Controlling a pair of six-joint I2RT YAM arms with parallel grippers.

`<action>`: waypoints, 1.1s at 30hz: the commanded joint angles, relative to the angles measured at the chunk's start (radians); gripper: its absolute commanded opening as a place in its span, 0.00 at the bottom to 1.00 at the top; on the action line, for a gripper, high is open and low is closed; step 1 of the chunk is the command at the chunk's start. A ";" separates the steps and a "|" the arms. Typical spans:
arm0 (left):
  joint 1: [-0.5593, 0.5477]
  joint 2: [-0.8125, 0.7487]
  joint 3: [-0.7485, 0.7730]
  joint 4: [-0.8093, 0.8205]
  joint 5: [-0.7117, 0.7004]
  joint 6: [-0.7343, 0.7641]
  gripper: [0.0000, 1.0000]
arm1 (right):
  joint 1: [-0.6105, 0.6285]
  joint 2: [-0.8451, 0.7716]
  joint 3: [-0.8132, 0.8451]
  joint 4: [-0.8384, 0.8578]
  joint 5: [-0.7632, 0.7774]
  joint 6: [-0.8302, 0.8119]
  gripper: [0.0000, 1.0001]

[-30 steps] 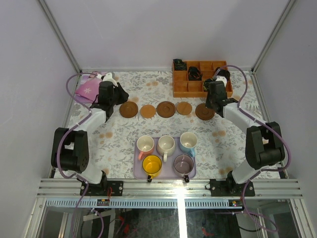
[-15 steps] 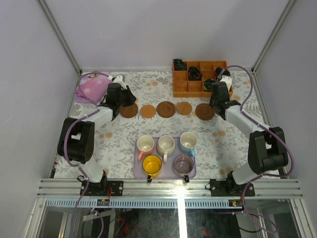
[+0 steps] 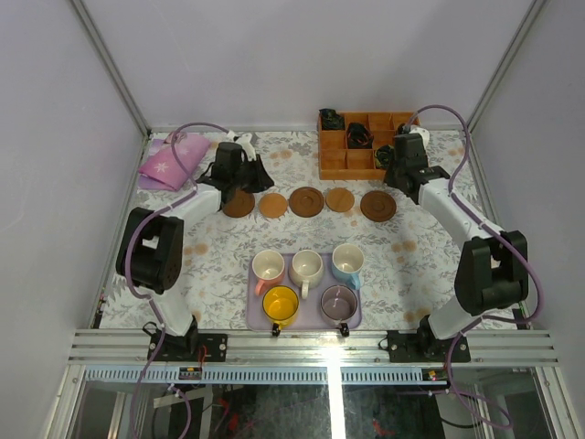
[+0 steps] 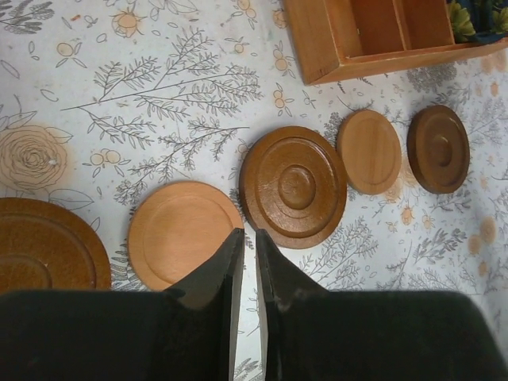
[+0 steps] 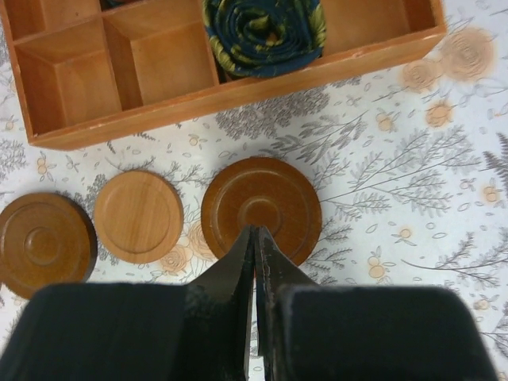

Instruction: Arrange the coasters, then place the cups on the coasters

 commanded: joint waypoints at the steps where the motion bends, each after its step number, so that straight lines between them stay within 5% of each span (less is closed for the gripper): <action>1: 0.003 0.031 0.038 -0.074 0.073 0.039 0.09 | -0.014 0.035 0.038 -0.054 -0.091 0.043 0.02; 33: -0.021 0.236 0.109 -0.174 -0.054 0.033 0.10 | -0.014 0.107 0.080 -0.026 -0.335 0.042 0.00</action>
